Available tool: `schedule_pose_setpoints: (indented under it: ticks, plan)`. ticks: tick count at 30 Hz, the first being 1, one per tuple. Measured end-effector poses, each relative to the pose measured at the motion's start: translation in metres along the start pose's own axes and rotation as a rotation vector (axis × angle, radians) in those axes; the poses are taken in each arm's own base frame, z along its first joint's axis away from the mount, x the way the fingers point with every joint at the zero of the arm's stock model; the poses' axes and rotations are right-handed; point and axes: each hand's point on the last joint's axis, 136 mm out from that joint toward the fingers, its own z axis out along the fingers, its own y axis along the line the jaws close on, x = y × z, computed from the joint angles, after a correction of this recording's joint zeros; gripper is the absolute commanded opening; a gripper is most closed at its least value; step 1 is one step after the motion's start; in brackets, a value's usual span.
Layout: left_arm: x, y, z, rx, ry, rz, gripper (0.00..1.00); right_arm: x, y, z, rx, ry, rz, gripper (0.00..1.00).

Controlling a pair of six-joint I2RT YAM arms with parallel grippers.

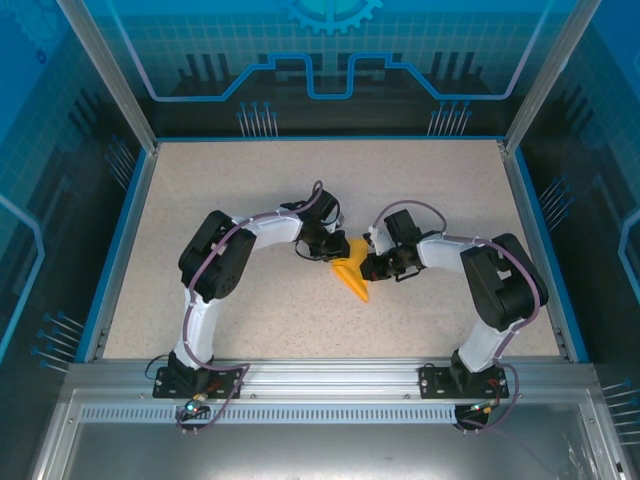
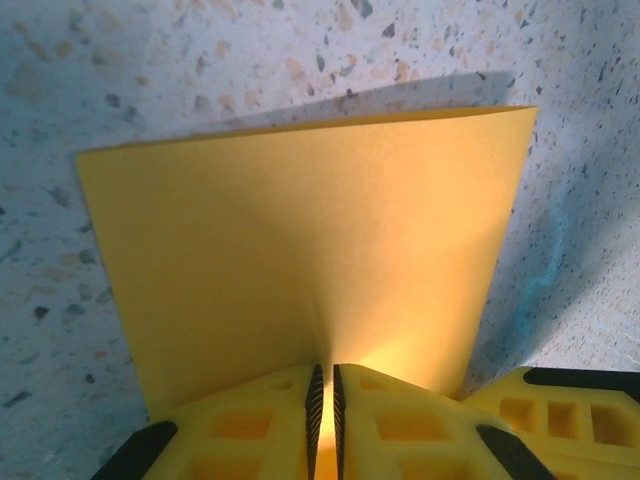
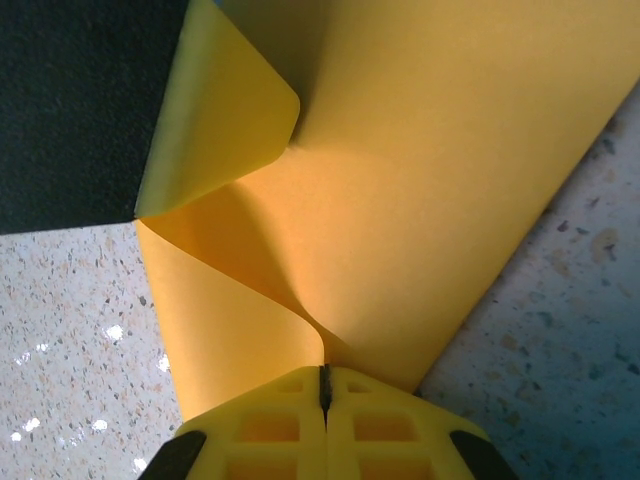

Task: Fold a paper plane with a square sheet of paper (fold left side to right side)
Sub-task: Third fold the triangle at the center of the table.

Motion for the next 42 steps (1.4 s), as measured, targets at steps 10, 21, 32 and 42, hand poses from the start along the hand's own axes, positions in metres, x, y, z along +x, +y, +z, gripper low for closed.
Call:
schedule_pose_setpoints:
  ticks: [10,21,32,42]
  plan:
    - [-0.001,-0.002,-0.023,-0.047,-0.007,0.029,0.27,0.000,0.000,0.001,-0.002,0.028,0.022,0.00]
    - [0.014,-0.034,-0.052,0.074,-0.030,0.060,0.17,-0.001,0.002,0.004,-0.014,0.051,0.032,0.00]
    - [0.047,-0.029,-0.019,0.072,0.070,0.048,0.15,-0.001,0.003,0.005,-0.018,0.055,0.030,0.00]
    - [0.067,-0.002,-0.005,0.025,0.115,0.013,0.14,-0.001,0.003,0.005,-0.018,0.055,0.030,0.00]
